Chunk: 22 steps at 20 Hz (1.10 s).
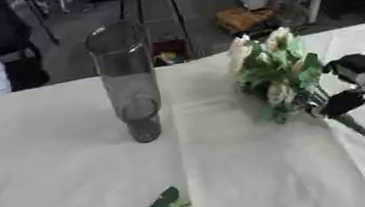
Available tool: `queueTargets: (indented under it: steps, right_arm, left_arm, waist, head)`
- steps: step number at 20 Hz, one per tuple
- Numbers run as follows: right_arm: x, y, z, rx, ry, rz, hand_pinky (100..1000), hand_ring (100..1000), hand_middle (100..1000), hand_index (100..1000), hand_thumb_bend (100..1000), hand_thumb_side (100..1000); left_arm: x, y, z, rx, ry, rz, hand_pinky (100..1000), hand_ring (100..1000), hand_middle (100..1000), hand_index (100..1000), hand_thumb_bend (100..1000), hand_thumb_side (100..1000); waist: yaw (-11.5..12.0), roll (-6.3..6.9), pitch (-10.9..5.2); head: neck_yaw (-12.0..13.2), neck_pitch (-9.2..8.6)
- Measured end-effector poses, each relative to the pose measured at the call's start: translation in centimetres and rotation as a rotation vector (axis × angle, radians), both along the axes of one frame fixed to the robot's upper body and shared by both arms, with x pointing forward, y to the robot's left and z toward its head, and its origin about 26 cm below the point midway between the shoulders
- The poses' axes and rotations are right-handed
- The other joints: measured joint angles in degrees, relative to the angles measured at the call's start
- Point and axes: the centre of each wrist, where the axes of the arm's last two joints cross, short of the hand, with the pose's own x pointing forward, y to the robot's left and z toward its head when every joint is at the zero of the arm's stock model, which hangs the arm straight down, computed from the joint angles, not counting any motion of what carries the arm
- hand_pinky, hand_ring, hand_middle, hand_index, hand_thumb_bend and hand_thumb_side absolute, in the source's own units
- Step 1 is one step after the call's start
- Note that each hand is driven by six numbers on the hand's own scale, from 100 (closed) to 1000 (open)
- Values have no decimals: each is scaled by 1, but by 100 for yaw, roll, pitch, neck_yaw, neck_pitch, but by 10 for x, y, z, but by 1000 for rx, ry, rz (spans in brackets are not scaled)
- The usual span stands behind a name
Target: Arrange flowers into the vase.
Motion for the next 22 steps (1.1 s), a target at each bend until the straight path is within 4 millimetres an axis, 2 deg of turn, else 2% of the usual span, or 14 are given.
queueTargets:
  steps: [4,6,7,10,13,16,22]
  right_arm:
    - [2,-5,-4,-5,6,-15,804,913,874,945,424,529]
    - [2,-7,-5,-5,6,-20,782,887,854,937,425,551]
    - [3,-8,-6,-3,1,-23,762,846,831,930,433,546]
    - [5,-11,-8,31,-28,-38,822,836,823,925,442,544]
    - [8,-13,-10,63,-48,-46,721,796,810,915,453,540]
    - [11,-15,-11,94,-55,-55,701,749,791,904,466,522]
    - [14,-17,-15,164,-41,-62,698,744,789,901,471,521]
  left_arm:
    - [0,0,0,-1,0,-2,871,991,947,1000,273,1000]
    - [0,0,0,-1,0,-2,872,992,948,1000,272,1000]
    - [0,0,0,-1,0,-2,873,993,948,1000,271,1000]
    - [0,-1,0,-2,0,-3,876,993,948,1000,270,1000]
    - [0,-1,2,-2,-6,-6,878,994,948,1000,270,1000]
    - [0,-2,1,-8,-4,-10,879,994,948,1000,267,1000]
    - [0,-3,1,-8,-4,-10,880,994,948,1000,267,1000]
  waist:
    - [3,12,36]
    - [1,19,50]
    - [-4,26,52]
    - [-27,53,58]
    - [-29,54,60]
    - [-35,54,74]
    - [-41,54,85]
  head:
    - [-26,-20]
    - [-49,-22]
    - [-56,-23]
    - [-92,-24]
    - [-127,-30]
    - [-159,-70]
    - [-192,-74]
